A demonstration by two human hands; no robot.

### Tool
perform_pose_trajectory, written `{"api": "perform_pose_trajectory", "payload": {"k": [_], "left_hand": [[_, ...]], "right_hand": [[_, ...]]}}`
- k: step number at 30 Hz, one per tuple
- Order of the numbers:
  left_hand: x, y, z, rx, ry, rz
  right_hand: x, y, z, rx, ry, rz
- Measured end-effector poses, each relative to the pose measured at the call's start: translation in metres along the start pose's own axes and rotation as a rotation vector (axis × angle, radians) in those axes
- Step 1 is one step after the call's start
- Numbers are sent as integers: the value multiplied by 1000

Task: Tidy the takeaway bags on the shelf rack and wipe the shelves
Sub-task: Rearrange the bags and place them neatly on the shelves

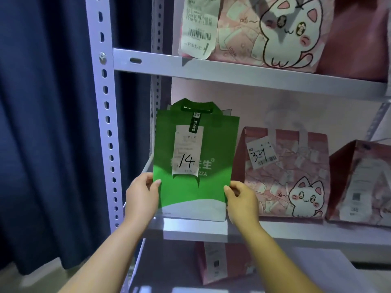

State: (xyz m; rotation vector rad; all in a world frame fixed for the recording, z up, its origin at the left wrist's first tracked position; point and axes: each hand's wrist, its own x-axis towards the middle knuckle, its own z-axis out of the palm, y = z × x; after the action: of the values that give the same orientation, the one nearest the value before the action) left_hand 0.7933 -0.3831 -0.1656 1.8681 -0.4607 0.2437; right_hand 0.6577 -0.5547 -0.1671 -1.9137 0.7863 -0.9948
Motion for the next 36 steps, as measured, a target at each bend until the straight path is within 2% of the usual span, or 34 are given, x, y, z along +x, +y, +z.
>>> {"api": "perform_pose_trajectory", "payload": {"k": [9, 15, 19, 27, 36], "left_hand": [[0, -1, -1, 5, -15, 16], [-17, 4, -15, -17, 2, 117], [-39, 8, -20, -31, -40, 161], [-97, 5, -8, -189, -236, 127], [-167, -19, 19, -91, -386, 22]], "right_hand": [[2, -3, -10, 27, -37, 11], [-13, -3, -34, 32, 56, -13], [-37, -1, -54, 71, 54, -17], [-92, 31, -89, 32, -93, 61], [-119, 89, -137, -94, -351, 119]]}}
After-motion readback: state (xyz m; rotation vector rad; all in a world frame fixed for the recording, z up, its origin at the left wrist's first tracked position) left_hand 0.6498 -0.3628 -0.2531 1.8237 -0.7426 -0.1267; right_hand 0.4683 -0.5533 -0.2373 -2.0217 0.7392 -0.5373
